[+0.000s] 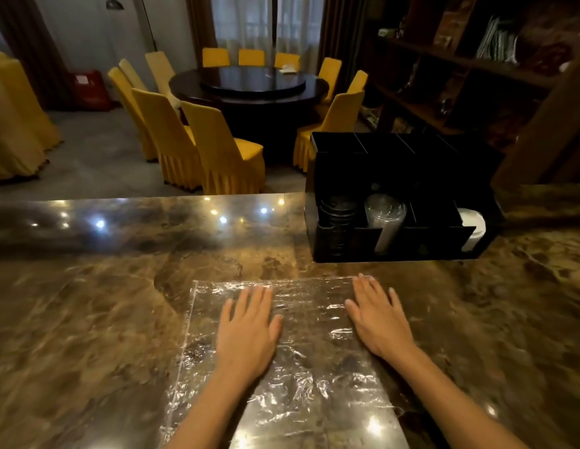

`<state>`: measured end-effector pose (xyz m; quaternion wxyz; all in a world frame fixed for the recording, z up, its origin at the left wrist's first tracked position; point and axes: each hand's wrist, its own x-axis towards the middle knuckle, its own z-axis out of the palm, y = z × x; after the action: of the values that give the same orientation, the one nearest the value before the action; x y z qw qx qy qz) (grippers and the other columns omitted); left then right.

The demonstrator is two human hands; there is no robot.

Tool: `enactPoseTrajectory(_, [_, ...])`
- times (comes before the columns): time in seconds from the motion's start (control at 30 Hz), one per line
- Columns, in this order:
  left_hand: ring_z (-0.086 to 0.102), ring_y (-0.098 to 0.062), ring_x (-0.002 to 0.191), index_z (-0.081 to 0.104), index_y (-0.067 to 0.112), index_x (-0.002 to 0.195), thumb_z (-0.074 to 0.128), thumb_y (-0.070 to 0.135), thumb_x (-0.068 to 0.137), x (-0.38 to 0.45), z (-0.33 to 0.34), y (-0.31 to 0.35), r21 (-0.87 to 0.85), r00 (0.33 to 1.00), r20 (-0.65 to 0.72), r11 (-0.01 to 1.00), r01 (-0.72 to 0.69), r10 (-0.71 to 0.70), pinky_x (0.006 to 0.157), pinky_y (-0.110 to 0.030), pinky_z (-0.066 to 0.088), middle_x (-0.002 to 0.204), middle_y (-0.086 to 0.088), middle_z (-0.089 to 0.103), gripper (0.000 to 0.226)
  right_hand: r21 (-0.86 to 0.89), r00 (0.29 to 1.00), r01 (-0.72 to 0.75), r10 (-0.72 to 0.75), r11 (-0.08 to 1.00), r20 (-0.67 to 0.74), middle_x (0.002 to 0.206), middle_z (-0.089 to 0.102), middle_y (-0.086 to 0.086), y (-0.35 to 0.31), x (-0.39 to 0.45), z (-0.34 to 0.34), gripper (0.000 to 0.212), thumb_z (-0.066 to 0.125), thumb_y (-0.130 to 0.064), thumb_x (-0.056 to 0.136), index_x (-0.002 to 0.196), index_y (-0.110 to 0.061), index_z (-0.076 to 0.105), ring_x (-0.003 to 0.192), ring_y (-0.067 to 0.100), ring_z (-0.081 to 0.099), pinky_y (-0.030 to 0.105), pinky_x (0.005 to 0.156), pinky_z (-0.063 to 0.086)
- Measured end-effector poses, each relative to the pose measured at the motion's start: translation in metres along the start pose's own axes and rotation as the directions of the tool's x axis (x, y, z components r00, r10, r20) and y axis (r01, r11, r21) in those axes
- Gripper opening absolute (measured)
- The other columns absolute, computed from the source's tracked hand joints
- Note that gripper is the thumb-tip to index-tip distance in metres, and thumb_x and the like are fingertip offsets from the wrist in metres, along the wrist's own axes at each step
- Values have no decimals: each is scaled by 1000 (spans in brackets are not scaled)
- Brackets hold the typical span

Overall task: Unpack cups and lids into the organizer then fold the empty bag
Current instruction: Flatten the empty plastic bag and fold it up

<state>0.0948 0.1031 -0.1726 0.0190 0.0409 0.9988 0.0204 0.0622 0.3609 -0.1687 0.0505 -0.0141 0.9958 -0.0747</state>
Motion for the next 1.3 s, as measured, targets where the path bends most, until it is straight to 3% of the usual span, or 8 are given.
enactPoseTrajectory(0.1, [13, -20, 152, 17, 21, 157, 7, 48, 99, 4, -9, -15, -26, 985, -23, 985, 171, -172, 122, -49, 17, 166, -1, 15, 65, -12, 996, -78, 78, 997, -31, 168, 2, 2, 4, 6, -7, 69, 10, -55, 100, 158, -18, 6, 154, 21, -2, 47, 124, -1])
enactPoseTrajectory(0.27, [-1, -23, 153, 5, 26, 158, 0, 54, 98, 21, -7, 27, -82, 990, -24, 987, -137, 136, 124, -48, 7, 166, 2, -1, 66, 28, 958, 286, -287, 958, 29, 166, -7, -10, -59, 3, 10, 67, -1, -60, 96, 156, -33, -3, 152, 14, -10, 43, 122, -6])
enactPoseTrajectory(0.57, [18, -33, 150, 33, 13, 153, 26, 40, 104, -34, -19, -88, -131, 907, -84, 907, 401, -413, 118, -56, 20, 163, -14, 24, 56, 14, 976, -185, 186, 983, -115, 167, -5, 7, 3, -27, -13, 65, 14, -45, 103, 158, -13, 1, 154, 25, -4, 48, 125, 4])
enactPoseTrajectory(0.77, [27, -31, 147, 37, 16, 150, 27, 44, 100, -87, -10, 19, -61, 986, -65, 985, -159, 155, 112, -53, 38, 158, -6, 35, 58, 66, 969, 233, -237, 970, 67, 158, -32, -9, -99, -106, 30, 59, -3, -53, 99, 151, -30, -21, 148, 20, -27, 43, 121, -16])
enactPoseTrajectory(0.93, [42, -32, 141, 42, 19, 149, 4, 50, 100, -114, -6, -67, 62, 995, -25, 994, 93, -91, 109, -52, 34, 154, -6, 43, 70, -99, 999, -46, 47, 994, 12, 162, -26, -6, 6, -114, 16, 65, -15, -57, 94, 152, -28, -21, 149, 18, -23, 46, 124, -4])
enactPoseTrajectory(1.07, [19, -31, 151, 24, 17, 156, 6, 50, 96, -123, -15, -78, -14, 966, 28, 966, 256, -256, 118, -53, 25, 164, -7, 21, 71, -30, 982, -189, 190, 982, 15, 167, -11, 0, 32, -112, -10, 73, -6, -58, 93, 157, -21, -8, 153, 20, -10, 49, 125, 4])
enactPoseTrajectory(1.17, [20, -33, 150, 36, 11, 151, 43, 32, 100, -114, -22, -28, -154, 974, -112, 972, 180, -198, 119, -56, 23, 162, -13, 24, 56, 82, 994, -60, 67, 995, -88, 165, -16, -6, -12, -114, -12, 61, 3, -50, 100, 155, -25, -9, 151, 14, -16, 43, 125, 1])
enactPoseTrajectory(1.3, [-5, -29, 152, 6, 17, 157, 11, 42, 101, -102, -5, 37, -91, 990, -58, 987, -133, 128, 124, -49, 10, 166, -5, 0, 61, 118, 950, 309, -312, 944, 9, 157, -32, -20, -85, -124, 18, 59, -1, -57, 100, 151, -35, -20, 146, 3, -29, 32, 118, -18])
